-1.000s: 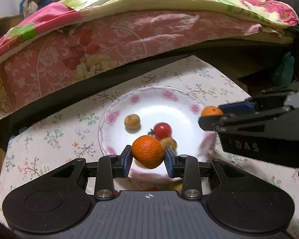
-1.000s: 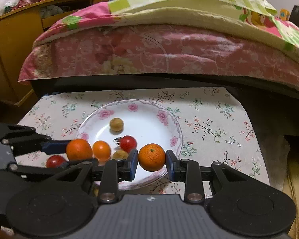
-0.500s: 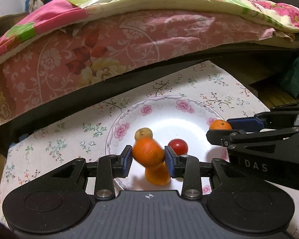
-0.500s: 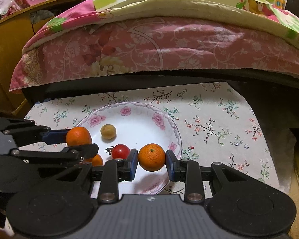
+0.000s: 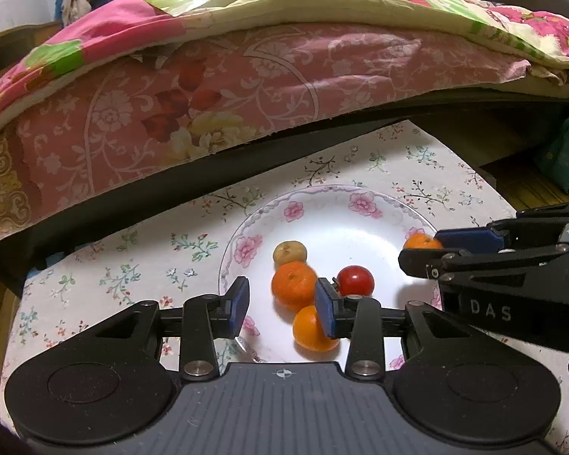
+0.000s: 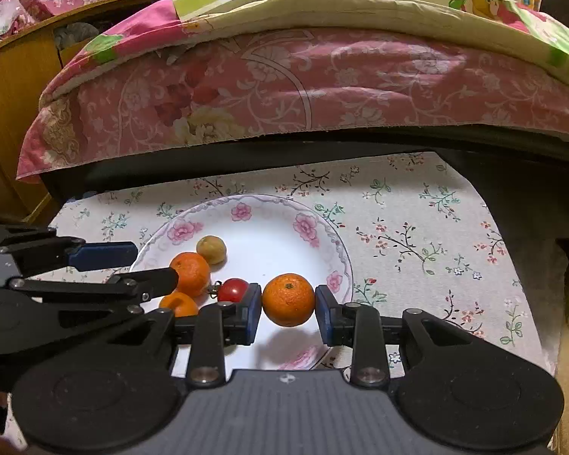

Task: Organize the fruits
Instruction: 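Carry the orange and mandarin over the white plate and open both tools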

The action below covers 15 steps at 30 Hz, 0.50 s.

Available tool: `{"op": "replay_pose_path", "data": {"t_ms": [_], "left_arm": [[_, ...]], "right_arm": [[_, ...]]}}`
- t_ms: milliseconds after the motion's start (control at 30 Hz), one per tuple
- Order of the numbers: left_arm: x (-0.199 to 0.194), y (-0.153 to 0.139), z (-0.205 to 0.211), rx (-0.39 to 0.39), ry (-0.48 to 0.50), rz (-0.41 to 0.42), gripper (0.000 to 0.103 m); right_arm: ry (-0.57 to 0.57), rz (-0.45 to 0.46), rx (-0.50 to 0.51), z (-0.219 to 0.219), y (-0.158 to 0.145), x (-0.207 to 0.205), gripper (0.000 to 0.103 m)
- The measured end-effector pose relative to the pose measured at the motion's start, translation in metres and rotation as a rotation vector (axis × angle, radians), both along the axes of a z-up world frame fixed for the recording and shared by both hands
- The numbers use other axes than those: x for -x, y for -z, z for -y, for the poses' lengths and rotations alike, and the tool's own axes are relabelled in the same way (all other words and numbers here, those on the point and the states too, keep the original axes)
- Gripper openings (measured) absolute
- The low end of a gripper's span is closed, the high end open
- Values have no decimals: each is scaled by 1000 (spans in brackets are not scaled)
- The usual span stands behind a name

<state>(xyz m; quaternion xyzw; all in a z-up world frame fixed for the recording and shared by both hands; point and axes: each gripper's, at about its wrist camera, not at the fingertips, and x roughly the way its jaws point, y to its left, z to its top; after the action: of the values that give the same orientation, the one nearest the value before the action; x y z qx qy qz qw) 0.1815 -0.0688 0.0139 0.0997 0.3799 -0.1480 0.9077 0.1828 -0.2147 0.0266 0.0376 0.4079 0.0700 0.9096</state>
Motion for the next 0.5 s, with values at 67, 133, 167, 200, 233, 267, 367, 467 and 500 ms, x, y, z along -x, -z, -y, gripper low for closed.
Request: {"op": "replay_pose_path", "data": {"t_ms": [67, 133, 167, 200, 233, 267, 367, 467, 500], "left_arm": [[1, -1, -2, 0, -1, 1, 47], [2, -3, -4, 0, -2, 2, 47], [3, -3, -4, -1, -3, 2, 48], [3, -4, -5, -2, -4, 3, 48], [4, -5, -6, -2, -4, 4, 48], [5, -6, -7, -4, -5, 5, 48], [9, -11, -11, -10, -6, 6, 48], [15, -16, -17, -18, -12, 11, 49], [17, -18, -19, -17, -14, 12, 49]], "right_arm": [[-1, 9, -6, 0, -1, 1, 31], [1, 11, -12, 0, -2, 1, 31], [4, 9, -18, 0, -2, 1, 33], [4, 6, -23, 1, -2, 1, 34], [5, 6, -27, 1, -3, 1, 34], [10, 10, -27, 2, -3, 2, 34], [10, 12, -30, 2, -4, 4, 34], [1, 12, -28, -1, -7, 8, 34], [-4, 14, -28, -3, -8, 10, 34]]}}
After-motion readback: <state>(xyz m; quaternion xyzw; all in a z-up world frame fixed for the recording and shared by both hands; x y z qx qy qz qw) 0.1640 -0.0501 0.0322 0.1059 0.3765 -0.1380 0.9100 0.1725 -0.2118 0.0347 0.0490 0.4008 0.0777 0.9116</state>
